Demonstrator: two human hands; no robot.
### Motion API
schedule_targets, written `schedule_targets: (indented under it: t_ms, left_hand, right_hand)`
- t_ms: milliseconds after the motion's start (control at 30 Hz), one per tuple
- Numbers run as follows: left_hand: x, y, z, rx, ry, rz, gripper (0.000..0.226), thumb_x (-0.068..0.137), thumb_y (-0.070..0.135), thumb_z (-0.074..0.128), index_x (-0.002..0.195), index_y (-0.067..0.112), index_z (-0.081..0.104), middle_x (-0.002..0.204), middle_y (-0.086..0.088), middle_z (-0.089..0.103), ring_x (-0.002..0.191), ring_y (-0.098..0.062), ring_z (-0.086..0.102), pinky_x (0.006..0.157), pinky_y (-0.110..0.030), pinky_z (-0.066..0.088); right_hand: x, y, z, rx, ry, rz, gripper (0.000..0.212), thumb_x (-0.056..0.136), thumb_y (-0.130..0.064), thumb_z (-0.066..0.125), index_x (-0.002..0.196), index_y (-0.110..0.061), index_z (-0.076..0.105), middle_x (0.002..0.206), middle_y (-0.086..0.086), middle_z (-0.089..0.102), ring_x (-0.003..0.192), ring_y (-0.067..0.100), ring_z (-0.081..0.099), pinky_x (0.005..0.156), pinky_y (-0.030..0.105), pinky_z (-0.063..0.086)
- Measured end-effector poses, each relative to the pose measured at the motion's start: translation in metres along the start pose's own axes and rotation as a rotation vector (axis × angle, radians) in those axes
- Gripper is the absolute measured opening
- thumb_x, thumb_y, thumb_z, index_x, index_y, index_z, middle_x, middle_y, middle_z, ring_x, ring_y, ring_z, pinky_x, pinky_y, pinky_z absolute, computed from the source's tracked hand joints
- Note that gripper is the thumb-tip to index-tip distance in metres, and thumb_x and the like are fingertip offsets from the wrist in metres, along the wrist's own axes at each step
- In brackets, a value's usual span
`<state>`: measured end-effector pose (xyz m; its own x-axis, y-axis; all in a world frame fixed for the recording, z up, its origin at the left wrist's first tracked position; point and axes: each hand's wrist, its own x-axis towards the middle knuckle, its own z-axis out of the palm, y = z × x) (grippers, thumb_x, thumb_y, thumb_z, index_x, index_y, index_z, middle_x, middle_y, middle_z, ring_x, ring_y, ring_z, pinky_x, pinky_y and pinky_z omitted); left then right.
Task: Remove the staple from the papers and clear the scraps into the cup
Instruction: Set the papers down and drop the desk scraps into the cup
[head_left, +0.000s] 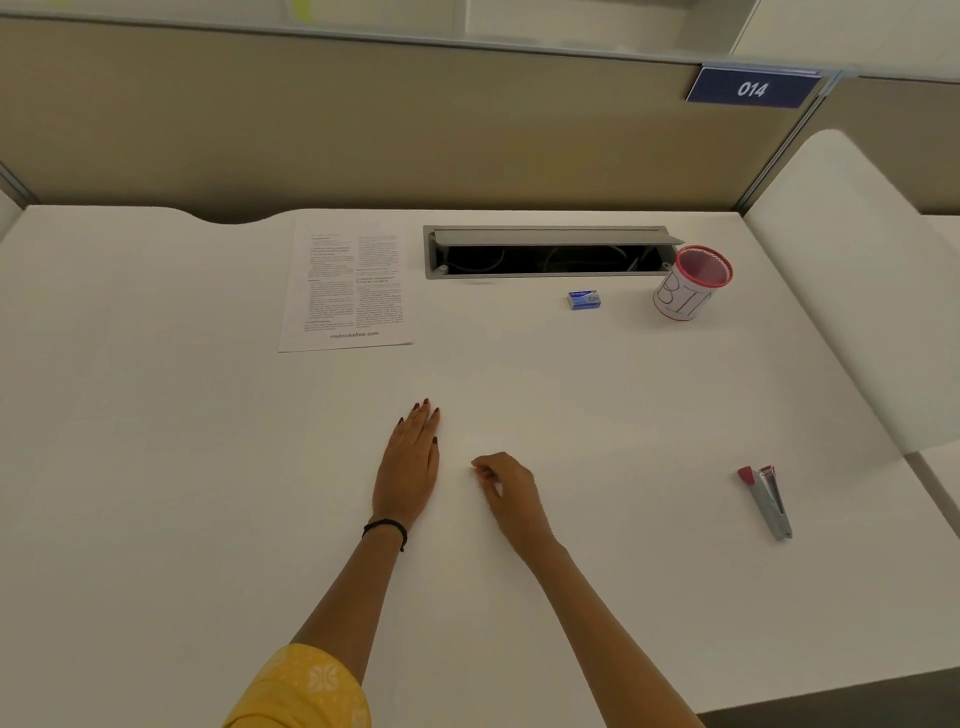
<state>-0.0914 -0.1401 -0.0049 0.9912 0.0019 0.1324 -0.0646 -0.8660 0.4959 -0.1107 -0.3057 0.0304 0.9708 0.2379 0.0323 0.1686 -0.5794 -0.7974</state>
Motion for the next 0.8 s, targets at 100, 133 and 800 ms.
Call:
schedule_targets:
  t_ms: [100,133,800]
  left_hand:
    - [0.000,0.001,0.000,-0.004,-0.003,-0.003,0.048,0.095,0.020,0.025,0.141,0.009,0.031,0.150,-0.007,0.028,0.138,-0.019,0.025,0.114,-0.030,0.013]
    - [0.001,0.001,0.000,-0.002,-0.004,-0.002,0.048,0.095,0.022,0.023,0.141,0.009,0.031,0.150,-0.007,0.028,0.138,-0.018,0.025,0.114,-0.030,0.013]
    - [0.000,0.000,0.000,-0.021,-0.019,-0.017,0.051,0.095,0.026,0.020,0.142,0.010,0.028,0.151,-0.005,0.026,0.139,-0.016,0.021,0.114,-0.029,0.012]
  right_hand:
    - [0.002,-0.007,0.005,0.074,0.032,0.018,0.019,0.090,0.001,0.050,0.103,-0.005,0.063,0.098,0.005,0.065,0.089,0.012,0.061,0.084,0.015,0.048]
    - [0.002,-0.007,0.006,0.080,0.079,0.033,0.020,0.090,0.000,0.050,0.104,-0.006,0.062,0.099,0.003,0.065,0.090,0.010,0.060,0.084,0.014,0.047]
    - [0.001,-0.002,0.013,-0.619,-0.122,-0.339,0.033,0.056,0.005,0.080,0.080,-0.011,0.063,0.080,0.001,0.062,0.067,0.015,0.056,0.037,0.021,0.043]
